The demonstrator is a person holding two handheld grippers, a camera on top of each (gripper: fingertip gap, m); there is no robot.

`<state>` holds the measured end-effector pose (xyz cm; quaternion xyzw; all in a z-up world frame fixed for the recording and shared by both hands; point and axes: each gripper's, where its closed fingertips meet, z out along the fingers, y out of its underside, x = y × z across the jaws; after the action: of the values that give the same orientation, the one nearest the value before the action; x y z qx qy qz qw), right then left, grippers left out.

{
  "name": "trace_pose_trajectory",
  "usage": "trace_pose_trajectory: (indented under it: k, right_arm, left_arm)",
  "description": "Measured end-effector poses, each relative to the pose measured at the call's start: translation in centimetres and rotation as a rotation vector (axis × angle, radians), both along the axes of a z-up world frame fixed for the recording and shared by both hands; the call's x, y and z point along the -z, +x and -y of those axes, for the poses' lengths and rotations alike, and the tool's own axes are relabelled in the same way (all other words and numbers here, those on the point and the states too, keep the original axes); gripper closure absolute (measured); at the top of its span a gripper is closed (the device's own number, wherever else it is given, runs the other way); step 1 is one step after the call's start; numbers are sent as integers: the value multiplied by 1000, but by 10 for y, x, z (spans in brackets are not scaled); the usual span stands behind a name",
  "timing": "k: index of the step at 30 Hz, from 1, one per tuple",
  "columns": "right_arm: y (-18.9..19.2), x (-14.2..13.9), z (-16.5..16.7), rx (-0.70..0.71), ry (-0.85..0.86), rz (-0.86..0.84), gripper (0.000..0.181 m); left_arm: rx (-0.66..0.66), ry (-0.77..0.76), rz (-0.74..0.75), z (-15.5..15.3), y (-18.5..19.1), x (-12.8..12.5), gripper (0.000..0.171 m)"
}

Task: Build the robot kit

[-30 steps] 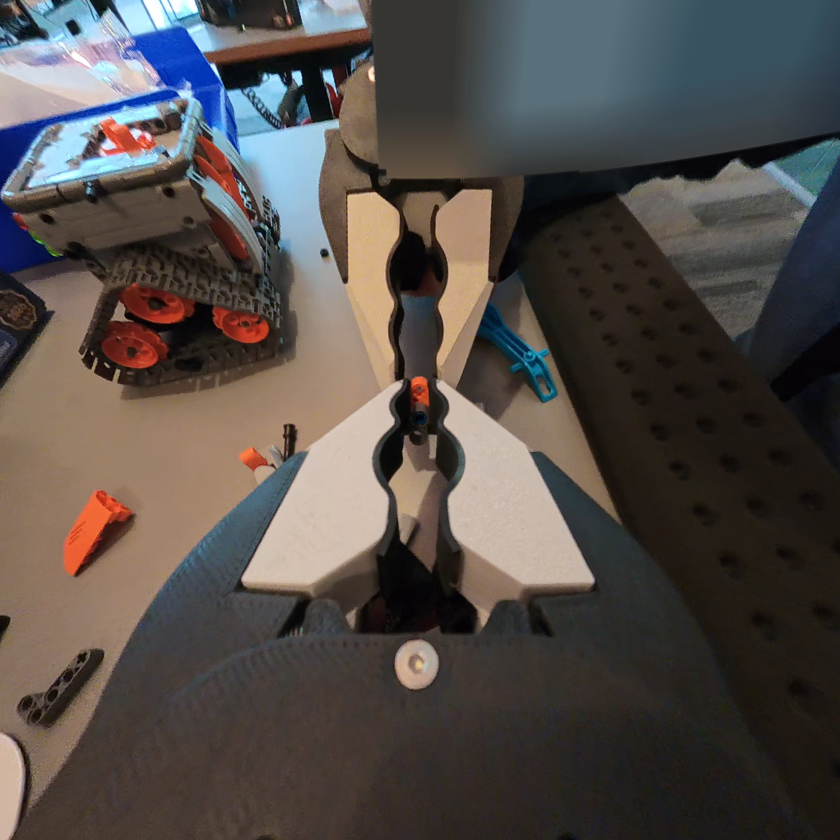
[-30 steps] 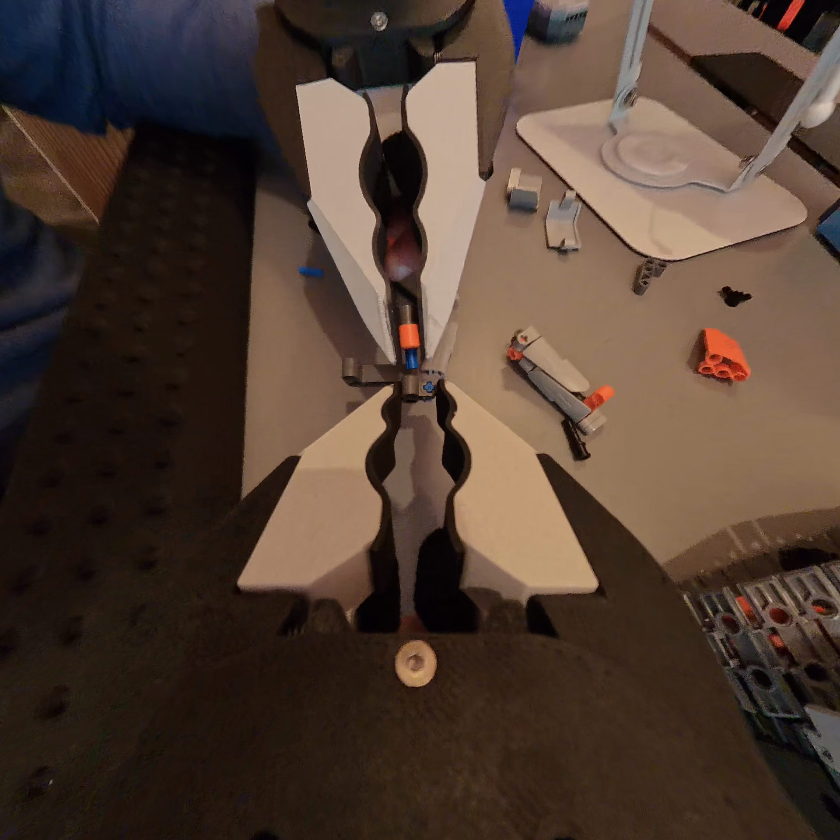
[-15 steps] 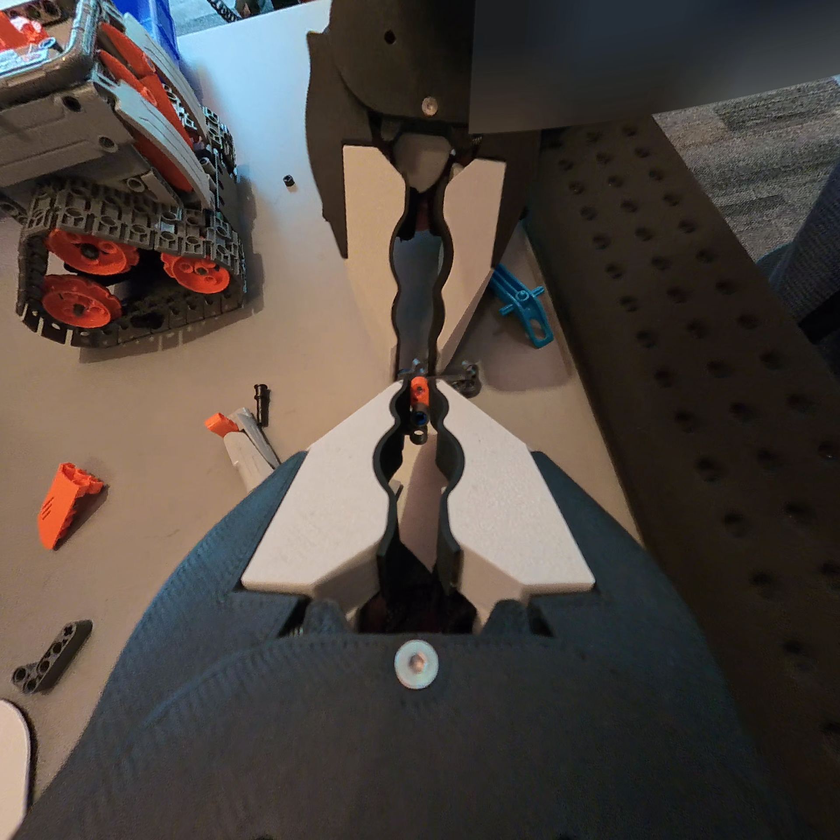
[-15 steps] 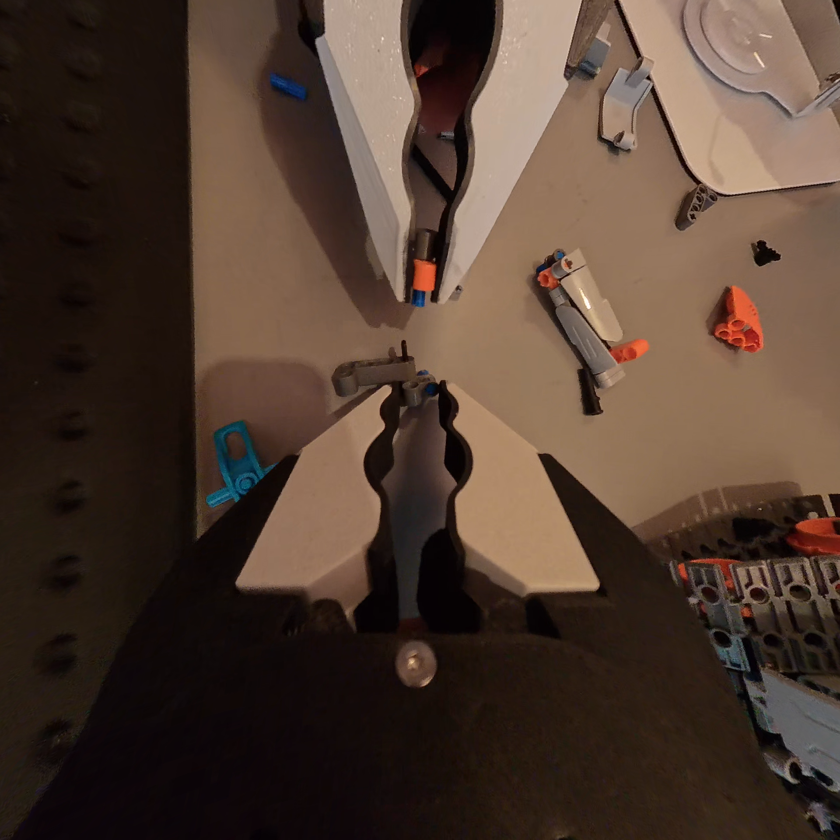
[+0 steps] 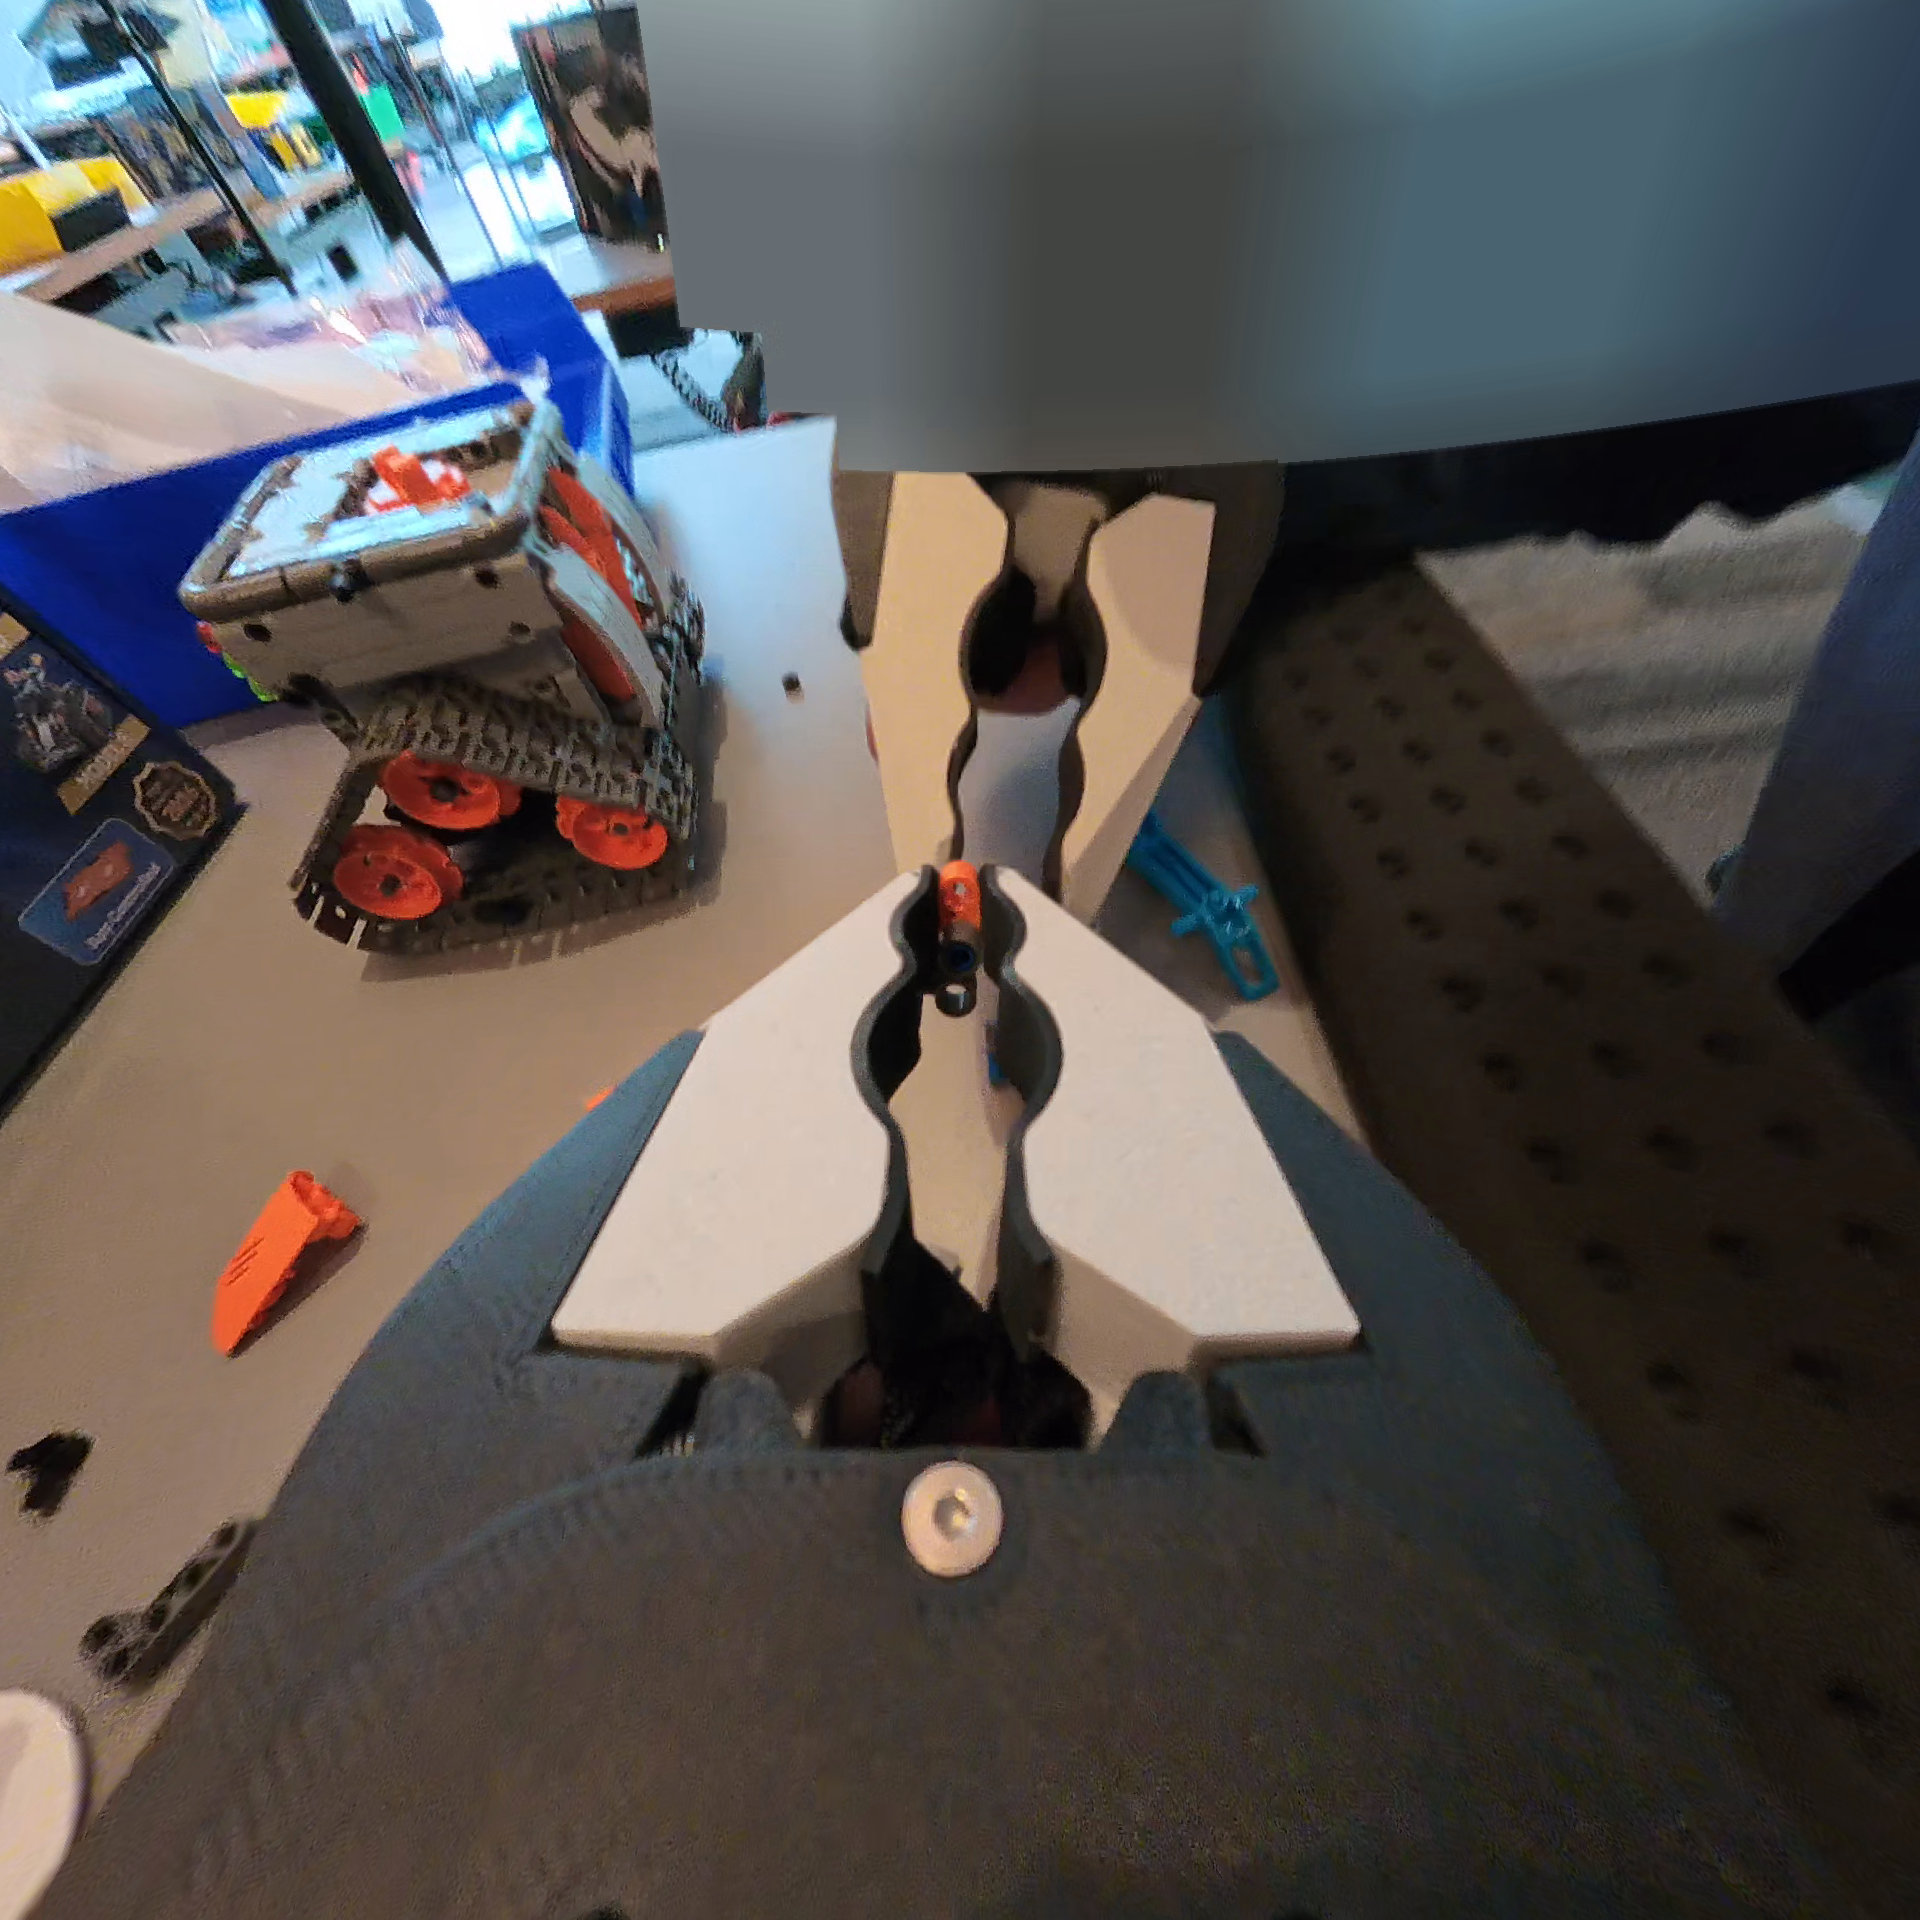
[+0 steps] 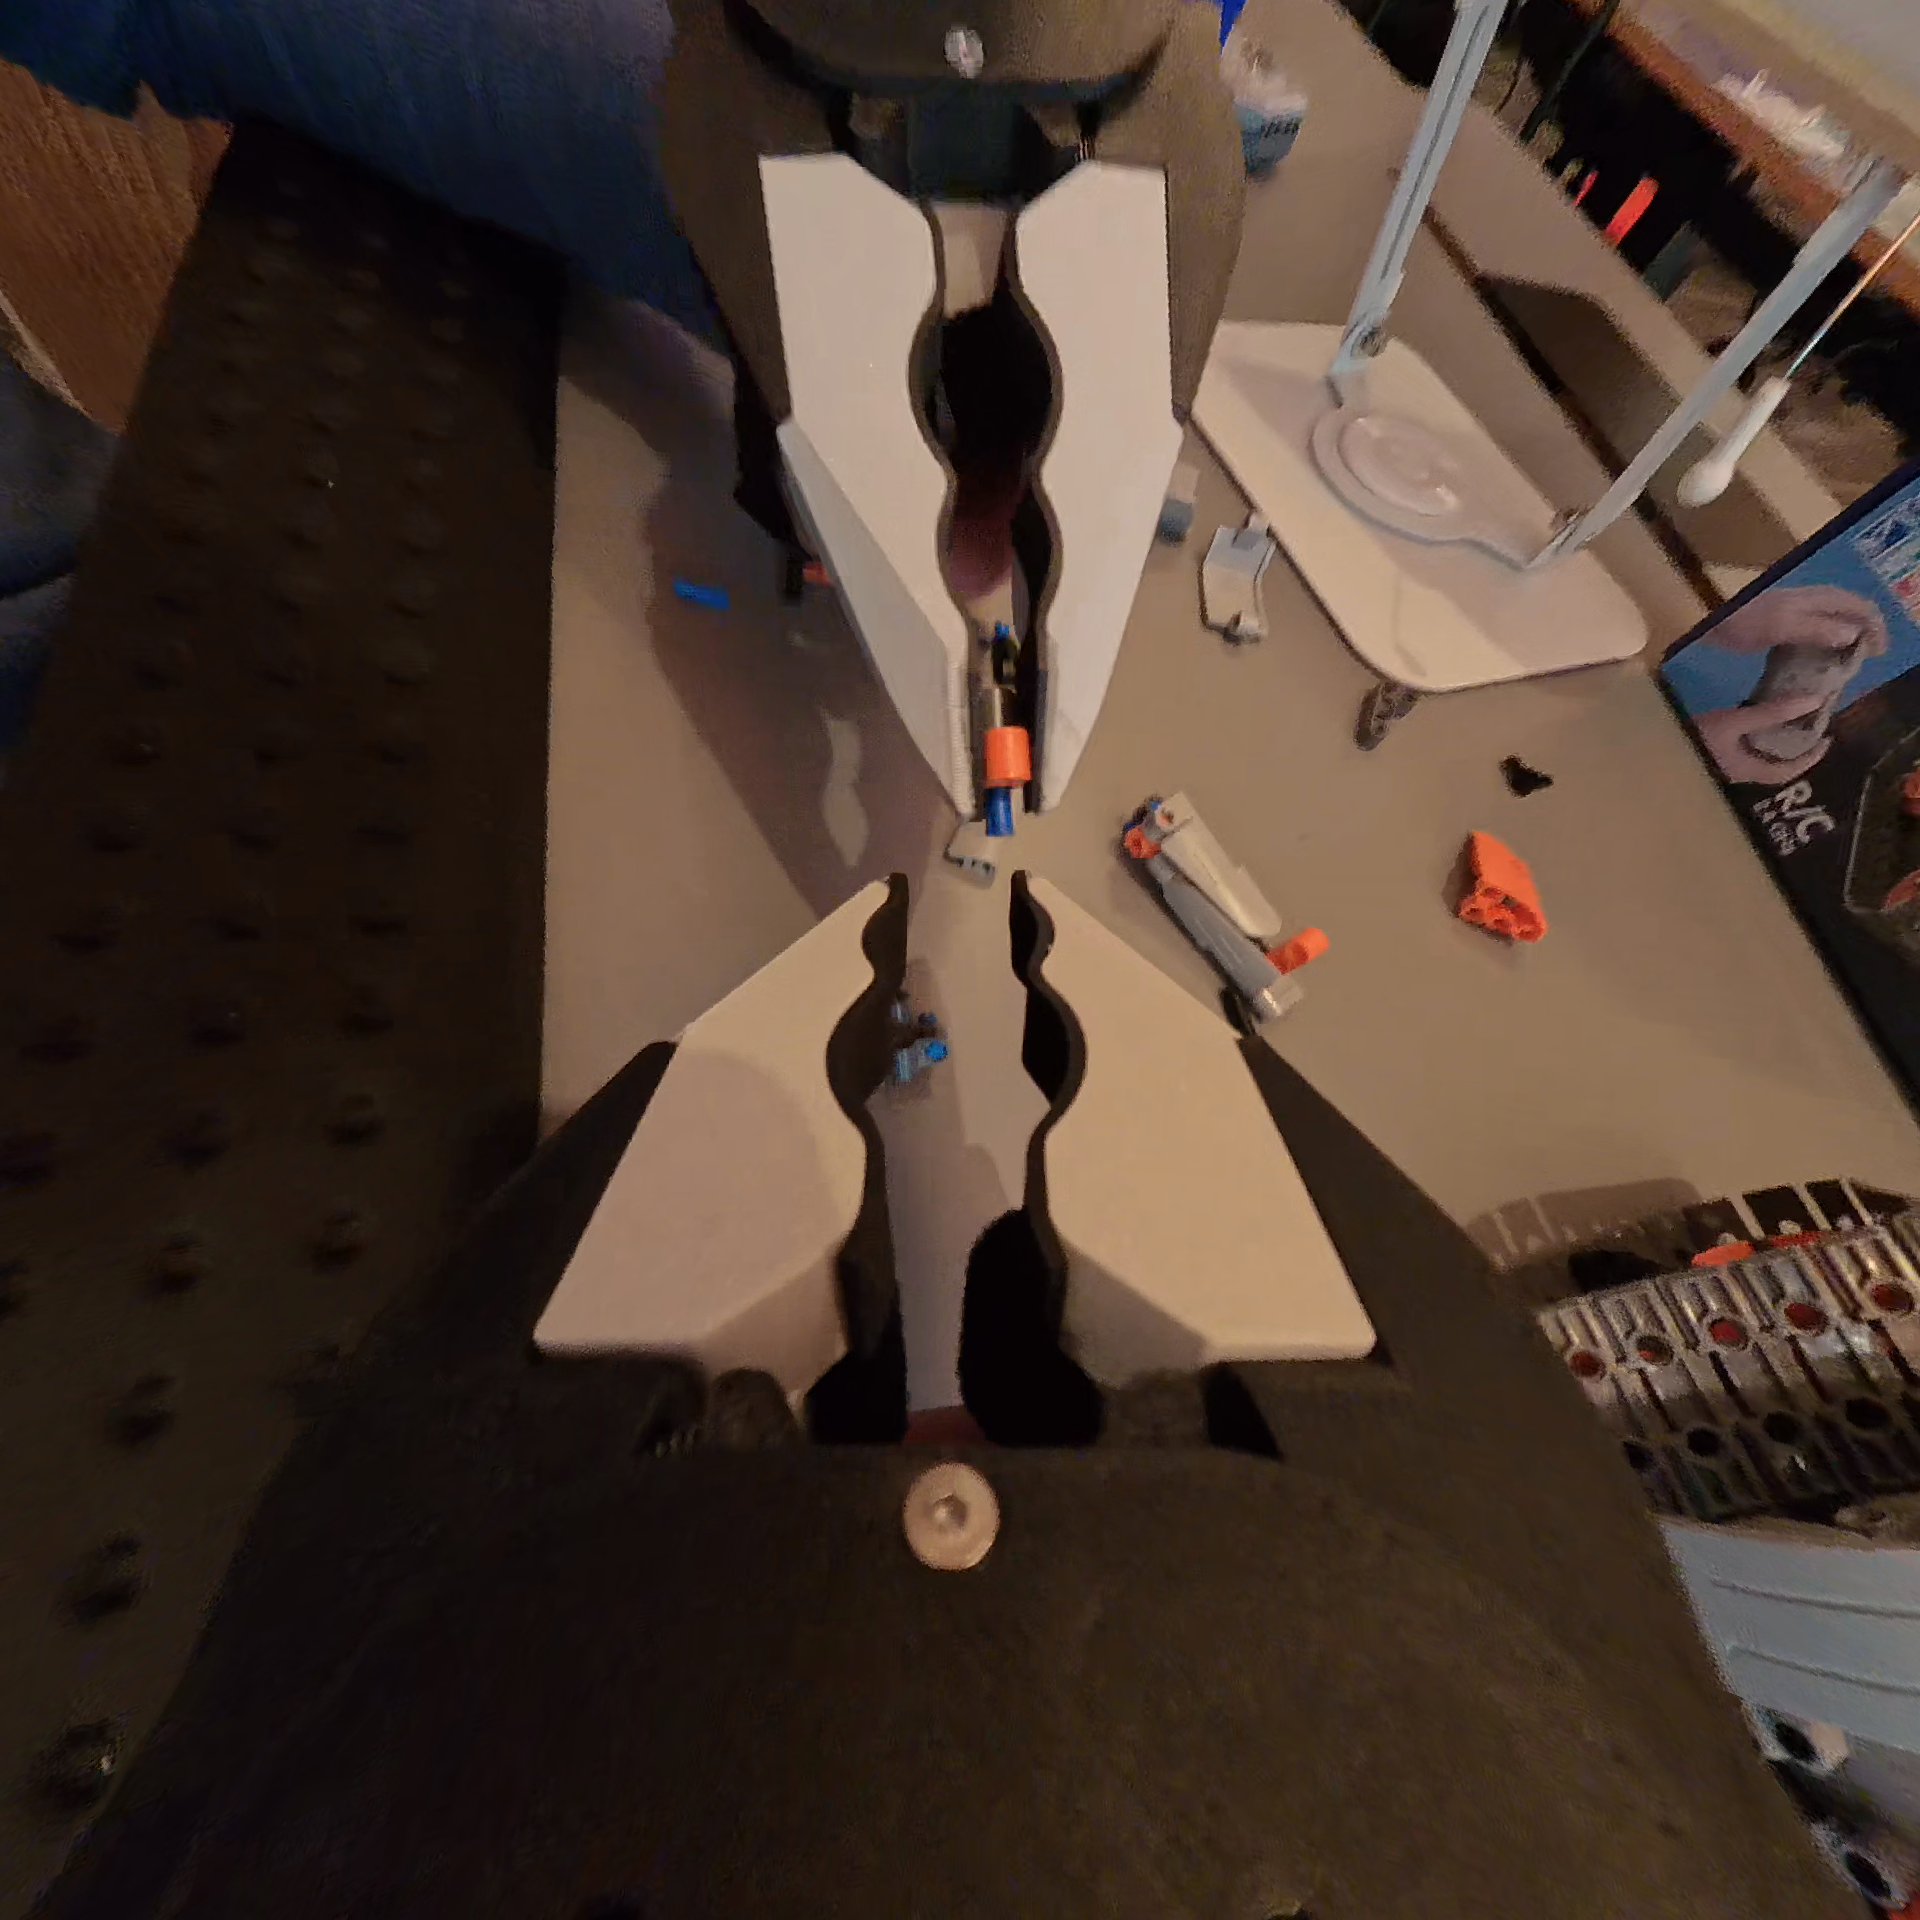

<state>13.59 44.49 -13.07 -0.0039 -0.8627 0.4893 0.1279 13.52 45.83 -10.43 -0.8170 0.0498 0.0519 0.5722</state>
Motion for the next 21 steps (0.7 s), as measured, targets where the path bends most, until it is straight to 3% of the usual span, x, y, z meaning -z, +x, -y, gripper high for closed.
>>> trace_pose_trajectory:
  k: [5, 12, 21]
  right_arm:
    - [-4, -22, 5, 31, -120, -16, 165]
    - [0, -39, 6, 3, -272, 108, 180]
    - [0, -41, 4, 10, -257, 39, 180]
  left_arm:
    - [35, 88, 87, -2, 4, -13, 167]
    - [59, 201, 175, -3, 6, -28, 166]
    - [67, 200, 169, -3, 6, -28, 166]
